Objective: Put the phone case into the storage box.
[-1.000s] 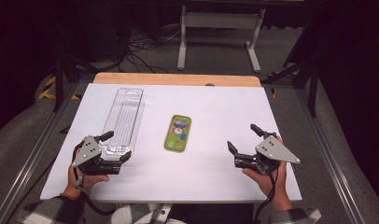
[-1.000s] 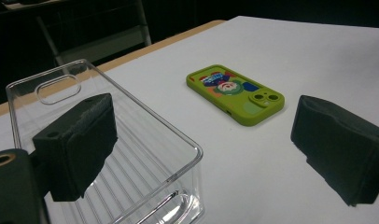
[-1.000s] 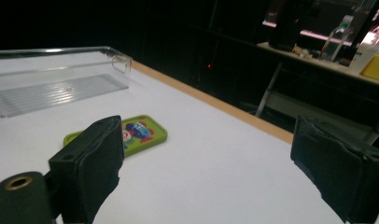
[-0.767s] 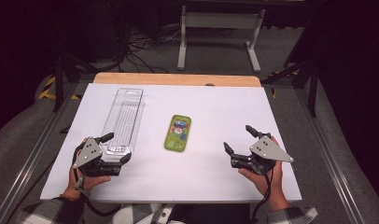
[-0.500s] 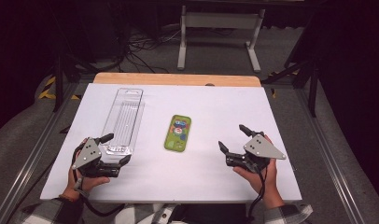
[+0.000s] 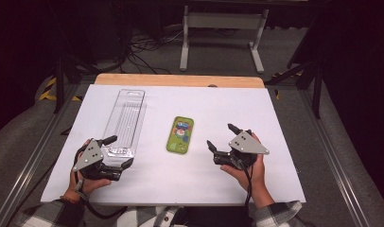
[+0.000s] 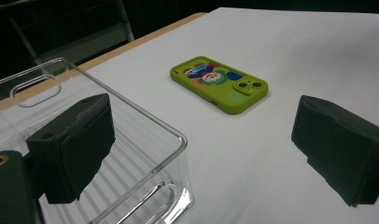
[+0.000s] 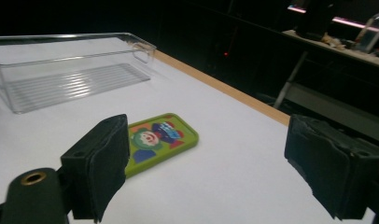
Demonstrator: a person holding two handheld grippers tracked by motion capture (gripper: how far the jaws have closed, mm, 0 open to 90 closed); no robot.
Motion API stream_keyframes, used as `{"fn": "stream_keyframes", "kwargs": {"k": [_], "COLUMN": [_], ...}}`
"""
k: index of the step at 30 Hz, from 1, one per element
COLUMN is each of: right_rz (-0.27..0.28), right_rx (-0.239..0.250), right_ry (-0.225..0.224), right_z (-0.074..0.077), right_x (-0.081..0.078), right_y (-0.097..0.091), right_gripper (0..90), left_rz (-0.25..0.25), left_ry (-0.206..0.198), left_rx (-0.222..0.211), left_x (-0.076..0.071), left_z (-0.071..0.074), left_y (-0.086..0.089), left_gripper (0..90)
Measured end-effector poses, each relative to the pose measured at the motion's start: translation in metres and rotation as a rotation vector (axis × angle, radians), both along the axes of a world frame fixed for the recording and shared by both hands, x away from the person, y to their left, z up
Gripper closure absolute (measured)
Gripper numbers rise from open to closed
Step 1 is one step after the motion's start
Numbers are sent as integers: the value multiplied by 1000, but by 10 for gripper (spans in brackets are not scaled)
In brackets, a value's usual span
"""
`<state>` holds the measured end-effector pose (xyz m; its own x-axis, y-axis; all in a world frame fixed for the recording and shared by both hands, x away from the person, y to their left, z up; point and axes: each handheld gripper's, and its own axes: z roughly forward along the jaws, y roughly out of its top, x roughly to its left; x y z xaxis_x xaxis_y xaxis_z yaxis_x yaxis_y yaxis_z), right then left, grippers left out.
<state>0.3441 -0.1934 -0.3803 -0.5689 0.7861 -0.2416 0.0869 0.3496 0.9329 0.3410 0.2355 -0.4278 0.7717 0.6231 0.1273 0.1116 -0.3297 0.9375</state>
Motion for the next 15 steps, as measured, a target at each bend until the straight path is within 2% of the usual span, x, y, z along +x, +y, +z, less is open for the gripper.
{"fn": "stream_keyframes", "kwargs": {"k": [2, 3, 6, 7, 8, 9, 13, 15], "right_rz": [14, 36, 90, 127, 147, 164, 235, 254], "right_rx": [7, 12, -9, -7, -12, -12, -14, -35], "right_ry": [4, 10, 9, 16, 27, 32, 87, 108], "right_z": [0, 0, 0, -1, -1, -2, -7, -10], "right_x": [1, 3, 6, 8, 9, 11, 22, 28], "right_y": [2, 5, 17, 22, 27, 30, 51, 61], "right_gripper": [160, 200, 376, 464, 498, 572, 805, 870], "left_rz": [5, 8, 21, 22, 25, 26, 30, 37], "left_ry": [-2, -2, -9, -8, -8, -6, -6, -11], "left_rx": [1, 2, -7, -7, -2, -5, -17, -18], "left_x": [0, 0, 1, 1, 1, 1, 1, 1], "left_z": [0, 0, 0, 0, 0, 0, 0, -1], "left_y": [0, 0, 2, 3, 3, 3, 4, 5], "left_gripper": [65, 65, 65, 65, 65, 66, 67, 63]}}
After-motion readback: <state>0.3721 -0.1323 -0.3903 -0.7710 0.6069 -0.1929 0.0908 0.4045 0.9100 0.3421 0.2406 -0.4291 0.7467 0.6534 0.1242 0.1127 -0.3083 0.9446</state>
